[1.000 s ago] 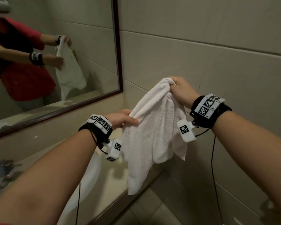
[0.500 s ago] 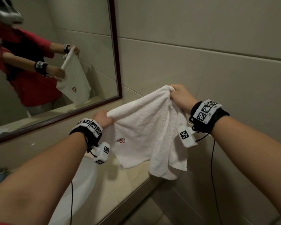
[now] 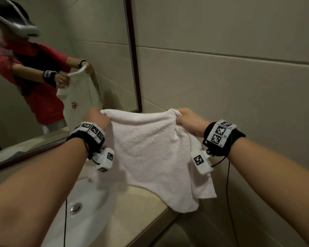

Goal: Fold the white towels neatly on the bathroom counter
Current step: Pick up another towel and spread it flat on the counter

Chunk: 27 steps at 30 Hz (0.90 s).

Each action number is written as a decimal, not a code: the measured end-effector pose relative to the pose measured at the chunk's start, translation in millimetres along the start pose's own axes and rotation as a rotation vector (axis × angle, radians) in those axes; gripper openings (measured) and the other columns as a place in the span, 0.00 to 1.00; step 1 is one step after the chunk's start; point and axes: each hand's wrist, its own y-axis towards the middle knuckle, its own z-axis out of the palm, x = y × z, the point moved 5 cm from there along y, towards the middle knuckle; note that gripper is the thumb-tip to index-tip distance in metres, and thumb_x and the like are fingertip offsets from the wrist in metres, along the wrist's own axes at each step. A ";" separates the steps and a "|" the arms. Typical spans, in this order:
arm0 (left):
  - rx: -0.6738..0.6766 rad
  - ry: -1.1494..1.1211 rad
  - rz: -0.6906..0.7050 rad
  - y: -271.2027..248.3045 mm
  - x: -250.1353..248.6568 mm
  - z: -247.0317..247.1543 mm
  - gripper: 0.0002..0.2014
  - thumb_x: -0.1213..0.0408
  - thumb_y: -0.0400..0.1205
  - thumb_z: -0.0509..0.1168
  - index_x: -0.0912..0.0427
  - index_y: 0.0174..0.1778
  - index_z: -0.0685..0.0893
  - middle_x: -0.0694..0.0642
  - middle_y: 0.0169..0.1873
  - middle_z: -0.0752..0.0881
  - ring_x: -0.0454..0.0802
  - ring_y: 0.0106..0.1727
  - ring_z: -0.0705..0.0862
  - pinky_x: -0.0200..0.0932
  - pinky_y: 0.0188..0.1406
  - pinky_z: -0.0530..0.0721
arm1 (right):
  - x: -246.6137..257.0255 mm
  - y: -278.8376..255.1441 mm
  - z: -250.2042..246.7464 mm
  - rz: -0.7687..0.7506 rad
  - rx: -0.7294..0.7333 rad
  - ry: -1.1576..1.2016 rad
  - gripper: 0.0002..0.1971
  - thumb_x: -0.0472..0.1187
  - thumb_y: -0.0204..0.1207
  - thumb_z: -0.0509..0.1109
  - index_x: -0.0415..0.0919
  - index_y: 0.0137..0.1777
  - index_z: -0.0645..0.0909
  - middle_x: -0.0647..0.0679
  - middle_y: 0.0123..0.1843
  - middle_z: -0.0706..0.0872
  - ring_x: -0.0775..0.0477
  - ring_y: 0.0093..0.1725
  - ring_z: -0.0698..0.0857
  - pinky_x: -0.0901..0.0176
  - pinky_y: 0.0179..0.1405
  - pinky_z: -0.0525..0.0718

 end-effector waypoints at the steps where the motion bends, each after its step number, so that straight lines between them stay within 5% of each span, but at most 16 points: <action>1: -0.002 -0.013 -0.001 4.8 -0.9 2.9 0.12 0.66 0.81 0.61 0.69 0.56 0.82 0.69 0.52 0.86 0.69 0.55 0.84 0.55 0.52 0.80 | -4.3 3.0 3.1 0.017 0.001 0.027 0.15 0.24 0.71 0.60 0.41 0.40 0.86 0.44 0.41 0.89 0.49 0.40 0.85 0.54 0.43 0.82; 4: 0.027 0.043 0.069 18.6 -6.9 27.6 0.09 0.67 0.80 0.62 0.67 0.51 0.83 0.69 0.49 0.85 0.68 0.52 0.85 0.53 0.47 0.80 | -28.6 13.7 11.4 0.117 0.016 0.071 0.16 0.23 0.71 0.58 0.35 0.46 0.86 0.40 0.44 0.89 0.46 0.42 0.87 0.53 0.44 0.84; 7: 0.144 0.111 0.071 32.2 -8.7 68.5 0.09 0.66 0.80 0.63 0.63 0.52 0.85 0.67 0.51 0.86 0.67 0.55 0.84 0.56 0.55 0.83 | -56.0 22.4 19.6 0.201 0.044 0.048 0.15 0.24 0.71 0.59 0.38 0.44 0.86 0.44 0.42 0.90 0.48 0.41 0.87 0.57 0.40 0.84; 10: 0.190 0.140 0.084 42.0 -15.5 108.8 0.07 0.70 0.75 0.65 0.54 0.34 0.82 0.61 0.43 0.85 0.65 0.55 0.82 0.56 0.59 0.82 | -87.0 35.5 24.4 0.309 0.044 -0.150 0.13 0.25 0.71 0.60 0.39 0.46 0.83 0.45 0.40 0.85 0.46 0.39 0.82 0.61 0.31 0.76; 12: 0.290 0.148 0.097 44.7 -16.3 141.7 0.06 0.70 0.74 0.64 0.53 0.37 0.81 0.57 0.44 0.83 0.65 0.57 0.79 0.55 0.58 0.82 | -114.6 43.0 28.3 0.400 0.086 -0.244 0.14 0.27 0.71 0.60 0.44 0.46 0.82 0.46 0.40 0.85 0.46 0.36 0.82 0.62 0.29 0.75; 16: 0.399 0.017 0.134 56.5 -11.9 209.7 0.06 0.69 0.73 0.64 0.51 0.39 0.81 0.58 0.42 0.84 0.60 0.42 0.82 0.46 0.44 0.82 | -165.5 57.3 29.7 0.521 0.095 -0.318 0.16 0.27 0.71 0.58 0.42 0.49 0.83 0.44 0.38 0.85 0.47 0.30 0.80 0.62 0.25 0.74; 20: 0.501 -0.033 0.229 60.1 -22.3 263.5 0.06 0.71 0.78 0.60 0.58 0.42 0.81 0.61 0.45 0.83 0.62 0.46 0.82 0.47 0.44 0.79 | -206.5 71.1 30.8 0.596 0.128 -0.448 0.14 0.27 0.71 0.59 0.32 0.51 0.83 0.37 0.44 0.87 0.44 0.35 0.81 0.57 0.31 0.76; 23: 0.585 -0.042 0.293 57.1 -20.9 297.7 0.06 0.68 0.81 0.62 0.61 0.49 0.85 0.63 0.50 0.87 0.60 0.48 0.83 0.45 0.46 0.78 | -228.4 75.9 35.3 0.625 0.159 -0.515 0.15 0.29 0.70 0.61 0.37 0.53 0.85 0.40 0.49 0.89 0.41 0.47 0.86 0.52 0.44 0.82; 27: 0.742 -0.027 0.260 47.1 -0.5 337.5 0.15 0.62 0.83 0.64 0.57 0.66 0.80 0.59 0.63 0.83 0.61 0.61 0.82 0.45 0.54 0.77 | -249.7 83.1 52.3 0.655 0.227 -0.577 0.14 0.33 0.74 0.63 0.45 0.56 0.84 0.48 0.51 0.87 0.45 0.50 0.85 0.58 0.48 0.81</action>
